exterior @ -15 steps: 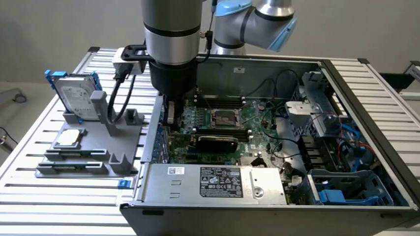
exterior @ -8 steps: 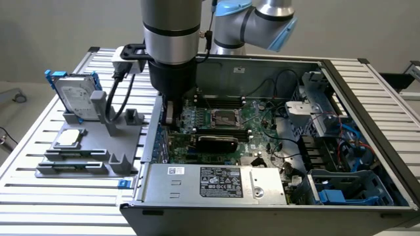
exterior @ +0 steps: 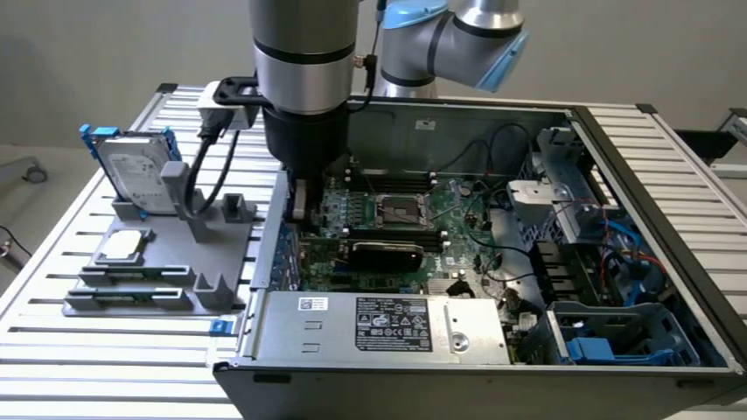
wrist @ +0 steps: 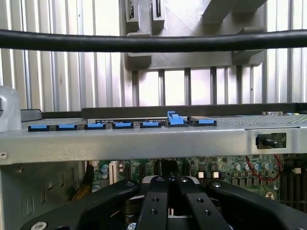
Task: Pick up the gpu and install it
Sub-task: 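Press down on the gpu until it lock into place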
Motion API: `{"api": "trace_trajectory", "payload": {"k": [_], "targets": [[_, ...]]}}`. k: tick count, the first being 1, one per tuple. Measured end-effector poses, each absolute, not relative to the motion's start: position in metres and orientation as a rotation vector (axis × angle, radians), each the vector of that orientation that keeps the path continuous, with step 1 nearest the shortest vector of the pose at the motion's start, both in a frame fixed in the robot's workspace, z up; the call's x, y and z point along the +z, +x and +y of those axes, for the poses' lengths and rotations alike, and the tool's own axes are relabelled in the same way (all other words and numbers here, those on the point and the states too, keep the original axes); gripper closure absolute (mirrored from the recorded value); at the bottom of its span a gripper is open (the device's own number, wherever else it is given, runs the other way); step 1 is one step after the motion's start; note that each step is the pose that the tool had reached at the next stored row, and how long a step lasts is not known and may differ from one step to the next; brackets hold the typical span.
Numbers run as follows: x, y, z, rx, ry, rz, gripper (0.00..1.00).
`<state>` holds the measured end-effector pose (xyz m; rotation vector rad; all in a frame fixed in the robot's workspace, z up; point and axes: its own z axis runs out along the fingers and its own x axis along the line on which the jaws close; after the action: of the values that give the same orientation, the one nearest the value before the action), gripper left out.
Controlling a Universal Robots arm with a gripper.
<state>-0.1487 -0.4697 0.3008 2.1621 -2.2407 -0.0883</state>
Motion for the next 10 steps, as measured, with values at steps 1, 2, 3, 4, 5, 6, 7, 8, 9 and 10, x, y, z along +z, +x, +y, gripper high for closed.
{"api": "trace_trajectory", "payload": {"k": [1, 2, 3, 4, 5, 6, 7, 8, 9, 10], "targets": [[0.3008, -0.1490, -0.4697, -0.089, 2.159, -2.243, 0.89], [0.3008, -0.1492, -0.4696, -0.091, 2.156, -2.245, 0.89], [0.3008, -0.1495, -0.4696, -0.092, 2.153, -2.246, 0.89], [0.3008, -0.1497, -0.4697, -0.093, 2.150, -2.248, 0.89], [0.3008, -0.1498, -0.4697, -0.095, 2.147, -2.250, 0.89], [0.3008, -0.1500, -0.4697, -0.096, 2.143, -2.252, 0.89], [0.3009, -0.1500, -0.4697, -0.097, 2.140, -2.254, 0.89], [0.3009, -0.1501, -0.4697, -0.098, 2.137, -2.256, 0.89], [0.3009, -0.1501, -0.4697, -0.098, 2.135, -2.258, 0.89], [0.3009, -0.1501, -0.4697, -0.099, 2.132, -2.260, 0.89]]}}
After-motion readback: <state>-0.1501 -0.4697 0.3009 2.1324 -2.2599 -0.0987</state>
